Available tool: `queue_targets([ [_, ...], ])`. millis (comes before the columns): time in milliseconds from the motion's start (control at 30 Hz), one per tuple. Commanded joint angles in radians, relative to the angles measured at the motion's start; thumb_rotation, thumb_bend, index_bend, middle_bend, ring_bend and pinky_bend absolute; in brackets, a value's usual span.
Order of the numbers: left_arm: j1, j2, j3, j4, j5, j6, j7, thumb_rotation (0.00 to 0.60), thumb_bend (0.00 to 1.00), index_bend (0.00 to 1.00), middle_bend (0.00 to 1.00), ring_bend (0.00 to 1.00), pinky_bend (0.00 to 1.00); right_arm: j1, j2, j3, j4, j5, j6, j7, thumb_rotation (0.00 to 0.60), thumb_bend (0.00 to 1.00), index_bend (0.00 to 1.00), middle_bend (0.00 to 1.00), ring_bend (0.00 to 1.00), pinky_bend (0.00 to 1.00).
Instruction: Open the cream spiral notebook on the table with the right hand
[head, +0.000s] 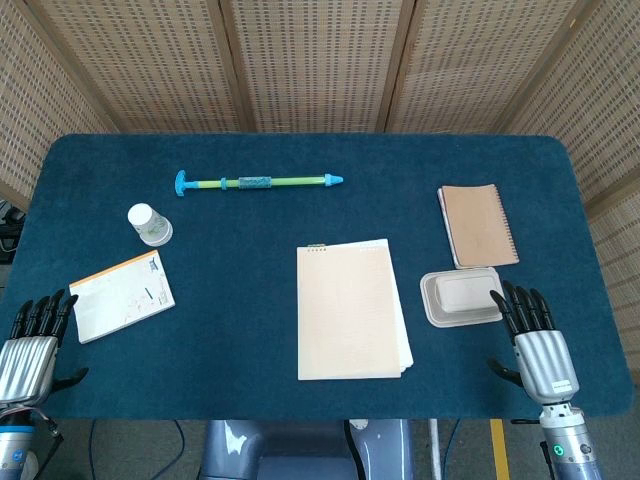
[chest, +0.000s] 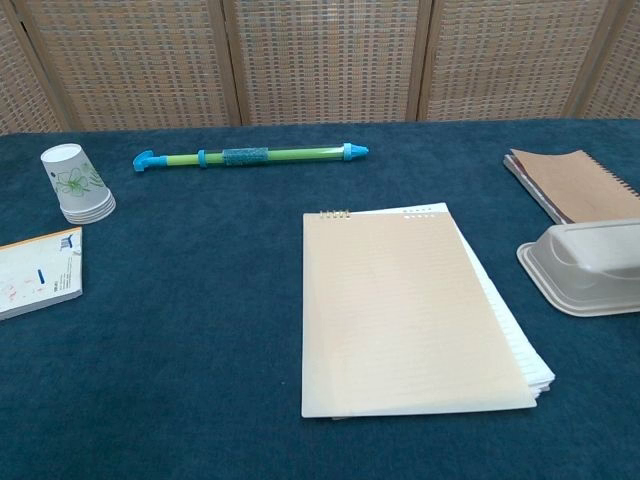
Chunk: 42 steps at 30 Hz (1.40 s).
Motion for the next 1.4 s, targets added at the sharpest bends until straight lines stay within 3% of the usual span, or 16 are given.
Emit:
queue_targets([
  [33, 0.000, -0.001, 0.000, 0.000, 0.003, 0.002, -0.003, 0.600, 0.11, 0.00, 0.00, 0.00, 0.00, -0.001, -0.002, -0.002, 0.001, -0.001, 0.000, -0.004, 0.600, 0.19, 0.04, 0.00, 0.00, 0.00],
  [1267, 0.001, 0.013, -0.001, -0.018, 0.006, 0.010, -0.013, 0.600, 0.12, 0.00, 0.00, 0.00, 0.00, 0.012, -0.056, -0.049, -0.029, -0.067, -0.037, -0.046, 0.600, 0.18, 0.04, 0.00, 0.00, 0.00],
  [1333, 0.002, 0.014, 0.001, -0.019, 0.008, 0.010, -0.014, 0.600, 0.12, 0.00, 0.00, 0.00, 0.00, 0.019, -0.074, -0.056, -0.032, -0.072, -0.054, -0.057, 0.600, 0.22, 0.05, 0.00, 0.00, 0.00],
  [1400, 0.003, 0.015, 0.003, -0.020, 0.012, 0.011, -0.015, 0.600, 0.12, 0.00, 0.00, 0.00, 0.00, 0.032, -0.108, -0.068, -0.031, -0.085, -0.087, -0.085, 0.600, 0.33, 0.06, 0.00, 0.00, 0.00],
])
